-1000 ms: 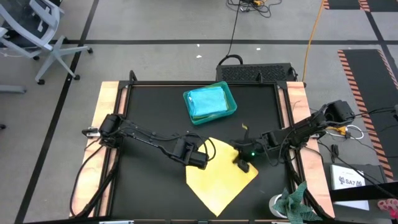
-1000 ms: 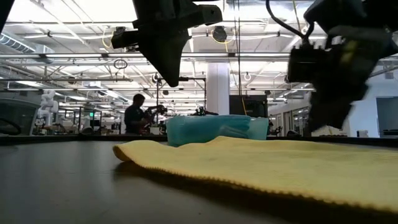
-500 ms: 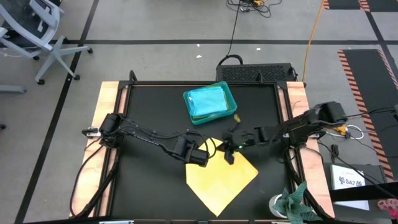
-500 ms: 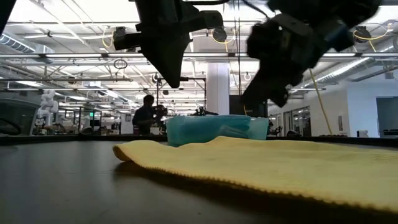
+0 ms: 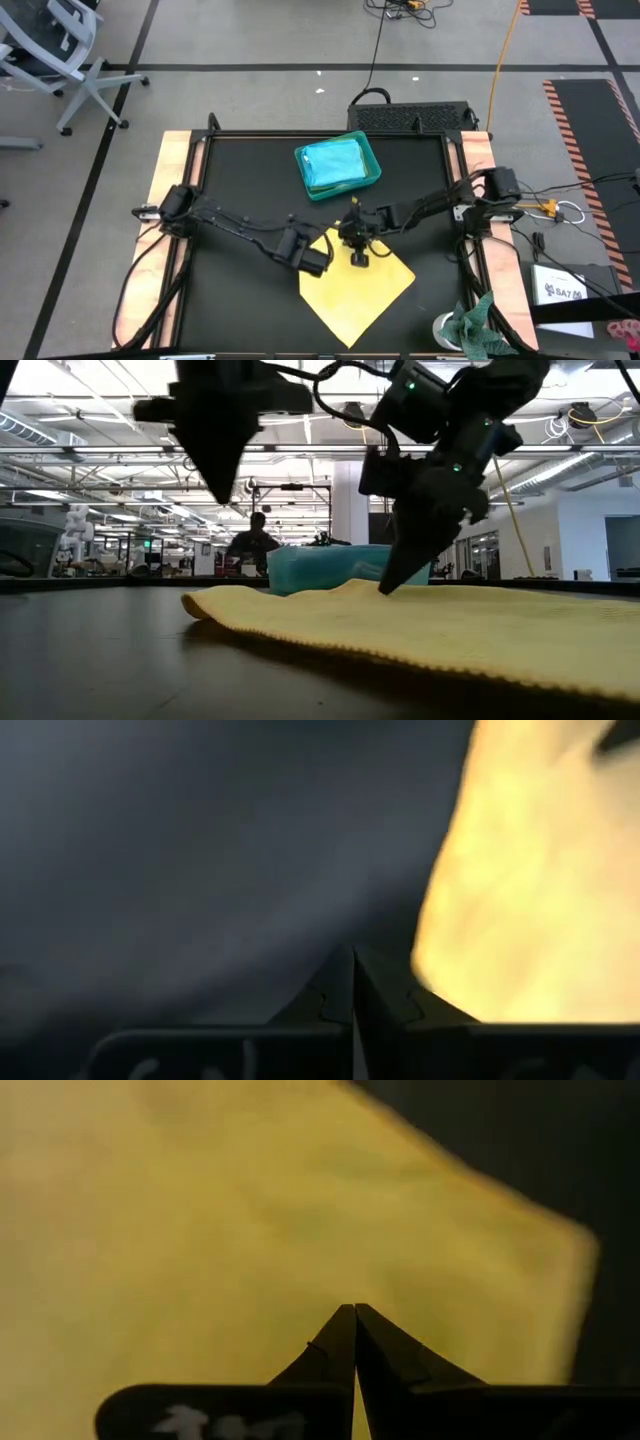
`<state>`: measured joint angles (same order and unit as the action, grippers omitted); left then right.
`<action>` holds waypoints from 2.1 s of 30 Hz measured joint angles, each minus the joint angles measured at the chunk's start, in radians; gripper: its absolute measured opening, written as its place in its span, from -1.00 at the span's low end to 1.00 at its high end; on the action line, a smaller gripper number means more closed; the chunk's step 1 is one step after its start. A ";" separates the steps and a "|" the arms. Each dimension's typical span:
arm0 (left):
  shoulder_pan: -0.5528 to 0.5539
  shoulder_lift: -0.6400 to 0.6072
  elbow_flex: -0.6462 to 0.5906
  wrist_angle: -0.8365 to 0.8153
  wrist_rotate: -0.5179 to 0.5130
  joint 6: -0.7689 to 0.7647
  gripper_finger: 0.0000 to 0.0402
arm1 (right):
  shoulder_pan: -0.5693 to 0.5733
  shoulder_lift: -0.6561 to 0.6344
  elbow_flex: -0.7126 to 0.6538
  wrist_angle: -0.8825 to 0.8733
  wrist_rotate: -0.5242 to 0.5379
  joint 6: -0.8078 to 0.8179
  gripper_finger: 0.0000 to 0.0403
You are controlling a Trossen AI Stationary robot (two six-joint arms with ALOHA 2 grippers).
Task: Fold microfiber towels
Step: Fold the yellow microfiber towel
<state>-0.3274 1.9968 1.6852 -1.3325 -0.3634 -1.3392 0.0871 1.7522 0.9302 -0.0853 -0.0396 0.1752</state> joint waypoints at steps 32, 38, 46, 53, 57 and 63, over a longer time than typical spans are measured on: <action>-0.031 -0.001 0.001 -0.136 0.031 -0.168 -0.99 | -0.131 -0.099 -0.004 -0.572 0.120 0.002 -1.00; 0.019 -0.002 0.001 -0.131 0.044 -0.141 -0.96 | -0.103 -0.307 -0.005 -0.560 0.061 0.116 -1.00; 0.129 -0.002 0.001 0.058 0.047 0.106 -0.96 | -0.091 -0.598 -0.005 -0.525 0.067 0.184 -1.00; 0.235 -0.003 -0.062 0.302 0.139 0.294 -0.96 | -0.091 -0.770 -0.005 -0.519 0.075 0.211 -1.00; 0.258 -0.002 -0.116 0.385 0.166 0.347 -0.87 | -0.091 -0.824 -0.005 -0.519 0.109 0.224 -1.00; 0.272 -0.003 -0.187 0.548 0.227 0.395 -0.71 | -0.091 -0.843 -0.005 -0.521 0.141 0.229 -1.00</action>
<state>-0.0555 1.9942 1.4980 -0.7849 -0.1363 -0.9441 -0.0044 0.9092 0.9249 -0.6067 0.1015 0.4042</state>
